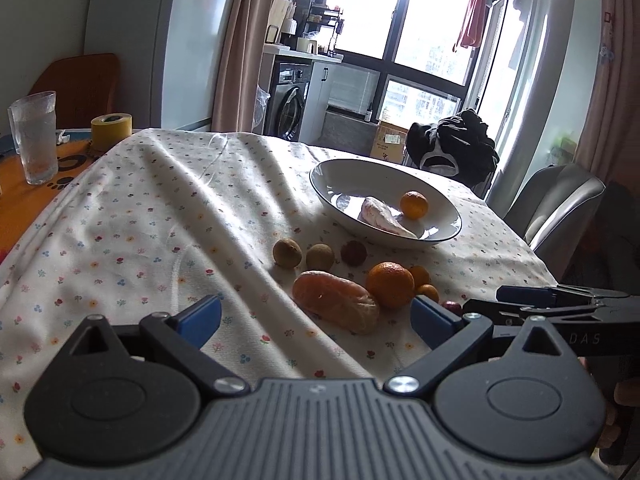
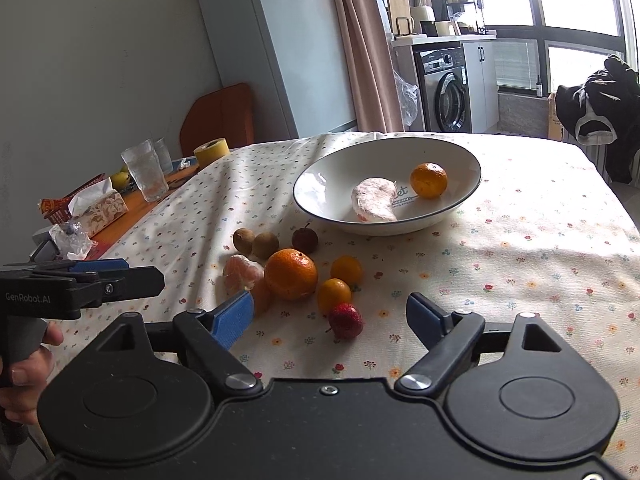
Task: Organize fruits
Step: 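Withdraw both open grippers from the bowl back over the remaining fruit, then lower the right gripper onto the red strawberry and close it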
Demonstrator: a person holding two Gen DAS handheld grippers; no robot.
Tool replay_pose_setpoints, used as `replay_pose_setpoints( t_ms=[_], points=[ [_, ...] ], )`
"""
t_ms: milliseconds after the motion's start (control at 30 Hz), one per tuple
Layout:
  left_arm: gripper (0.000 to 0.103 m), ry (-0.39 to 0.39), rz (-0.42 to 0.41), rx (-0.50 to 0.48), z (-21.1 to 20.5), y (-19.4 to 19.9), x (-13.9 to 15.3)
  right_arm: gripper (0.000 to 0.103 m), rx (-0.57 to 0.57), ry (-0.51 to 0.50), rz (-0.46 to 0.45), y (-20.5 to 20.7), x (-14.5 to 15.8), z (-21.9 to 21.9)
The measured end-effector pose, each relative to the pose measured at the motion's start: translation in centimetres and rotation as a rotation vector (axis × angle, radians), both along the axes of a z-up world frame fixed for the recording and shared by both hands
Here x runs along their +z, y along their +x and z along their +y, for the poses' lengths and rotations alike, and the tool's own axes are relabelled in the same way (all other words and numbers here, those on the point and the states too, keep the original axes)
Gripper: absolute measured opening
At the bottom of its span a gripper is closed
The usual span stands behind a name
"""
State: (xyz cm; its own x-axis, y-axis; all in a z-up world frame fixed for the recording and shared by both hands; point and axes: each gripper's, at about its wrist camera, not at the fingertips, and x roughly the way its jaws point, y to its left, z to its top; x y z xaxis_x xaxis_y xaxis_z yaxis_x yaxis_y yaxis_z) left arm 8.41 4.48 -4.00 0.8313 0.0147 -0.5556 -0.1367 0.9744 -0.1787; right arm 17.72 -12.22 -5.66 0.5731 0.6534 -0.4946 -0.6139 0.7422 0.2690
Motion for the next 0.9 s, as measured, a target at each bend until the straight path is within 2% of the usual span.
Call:
replay_pose_setpoints(
  t_ms=[133,367,467,700,900],
  points=[
    [0.101,0.03,0.021,-0.029,-0.6,1.0,-0.5,0.07,0.014,-0.02,0.01,0.2,-0.8,0.7],
    [0.101,0.084,0.052,-0.087,-1.4,3.0,-1.6,0.06,0.033,-0.048,0.025,0.7,-1.8,1.4],
    [0.1,0.108,0.07,-0.104,-1.4,4.0,-2.0,0.049,0.032,-0.065,0.033,1.0,-2.2,1.6],
    [0.1,0.144,0.104,-0.15,-1.4,6.0,-2.7,0.039,0.026,-0.056,0.031,1.3,-2.3,1.4],
    [0.1,0.2,0.134,-0.231,-1.9,7.4,-3.5,0.028,0.017,-0.064,0.028,1.7,-2.2,1.5]
  ],
)
